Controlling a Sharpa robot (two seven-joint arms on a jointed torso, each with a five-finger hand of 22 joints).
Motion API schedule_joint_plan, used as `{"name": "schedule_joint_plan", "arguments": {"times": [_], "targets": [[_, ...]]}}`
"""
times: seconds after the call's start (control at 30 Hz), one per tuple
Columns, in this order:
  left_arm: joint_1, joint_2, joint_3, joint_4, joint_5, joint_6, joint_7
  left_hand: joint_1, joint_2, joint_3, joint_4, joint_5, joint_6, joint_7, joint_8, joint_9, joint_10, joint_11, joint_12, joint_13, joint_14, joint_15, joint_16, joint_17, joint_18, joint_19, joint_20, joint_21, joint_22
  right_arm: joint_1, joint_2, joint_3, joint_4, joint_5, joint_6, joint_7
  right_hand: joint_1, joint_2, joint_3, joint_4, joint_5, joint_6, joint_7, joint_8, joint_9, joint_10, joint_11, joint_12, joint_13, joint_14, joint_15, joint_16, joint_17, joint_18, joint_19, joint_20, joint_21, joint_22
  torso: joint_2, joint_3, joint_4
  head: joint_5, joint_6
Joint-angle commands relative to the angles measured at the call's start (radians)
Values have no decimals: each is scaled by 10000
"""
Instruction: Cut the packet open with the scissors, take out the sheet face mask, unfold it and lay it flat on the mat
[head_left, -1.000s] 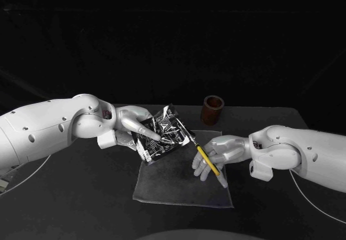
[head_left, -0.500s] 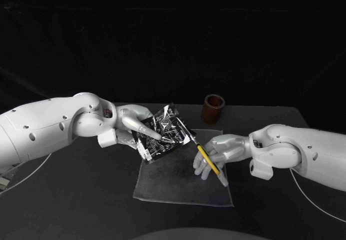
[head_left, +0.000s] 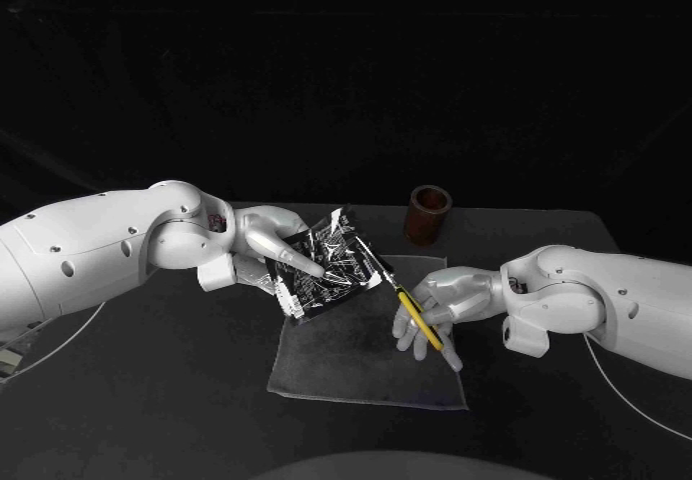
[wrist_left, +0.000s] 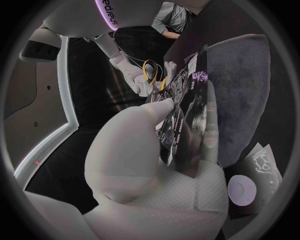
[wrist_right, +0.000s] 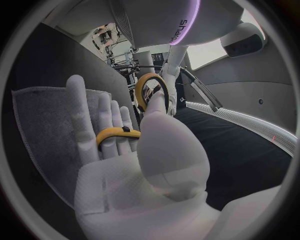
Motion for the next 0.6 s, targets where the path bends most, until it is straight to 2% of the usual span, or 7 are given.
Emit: {"name": "schedule_joint_plan", "arguments": {"times": [0.03,0.23,0.33,0.43,0.5,0.53,0.6], "targets": [[2,22,-5,4,-85,248,-30,7,65,-21,-56,34,50,-5,69,1427,82,-4,30,11,-4,-83,46,8,160,14,-44,34,13,16,-6,14,-20,-76,-3,45,101,358,-102,9,-30,990,-28,112,153,2633,-448,122,108,1408,-558,283,251,894,57,-272,-64,-25,1,-4,-1,6,-26],[3,37,-9,10,-103,270,-39,7,65,-21,-56,34,51,-5,69,1428,82,-4,30,11,-4,-83,46,10,160,14,-44,35,14,17,1,14,-36,-34,-428,224,284,619,-239,4,-28,1364,-291,330,579,3245,-709,291,388,1795,-800,685,822,881,445,-521,16,2,3,-7,8,0,-42],[3,40,-11,22,-110,270,-40,7,65,-20,-55,34,52,-6,68,1434,84,-5,30,12,-5,-84,48,18,160,13,-45,39,17,18,9,14,-27,-11,-679,327,426,804,-257,-19,-26,1583,-466,536,905,3636,-881,465,599,2019,-950,927,1169,881,663,-663,142,69,4,-7,7,-11,-55],[3,44,-13,34,-114,266,-38,7,65,-20,-55,34,52,-6,68,1434,84,-5,30,12,-5,-84,48,18,160,13,-45,39,17,19,18,14,-17,-25,-887,396,544,1001,-256,-26,-21,1752,-631,765,1264,3978,-1041,669,837,2254,-1098,1179,1530,874,858,-800,340,183,-2,-9,5,-1,-85],[4,47,-14,44,-120,259,-33,8,65,-18,-55,34,52,-6,67,1438,85,-5,29,13,-6,-84,49,23,160,12,-45,41,19,19,22,14,2,-44,-1030,419,690,1200,-220,-66,-18,1996,-861,1091,1663,4412,-1258,982,1114,2635,-1298,1505,1901,874,1103,-976,705,393,-1,-9,7,-4,-96],[4,48,-15,49,-127,254,-29,8,65,-18,-55,34,52,-6,67,1438,85,-5,29,13,-6,-84,49,23,160,12,-45,41,19,19,23,14,13,-52,-1101,425,735,1271,-231,-74,-14,2029,-935,1217,1859,4528,-1329,1104,1245,2741,-1368,1623,2073,817,1209,-1049,1104,868,1,-9,7,-4,-118],[4,52,-16,60,-146,244,-13,8,65,-18,-55,34,52,-6,67,1438,85,-5,29,13,-6,-84,49,23,160,12,-45,41,19,19,25,14,35,-66,-1275,432,892,1496,-196,-133,-10,2165,-1121,1559,2336,4822,-1505,1447,1585,3003,-1522,1902,2467,475,1643,-1192,2966,3583,-1,-8,4,-2,-149]]}}
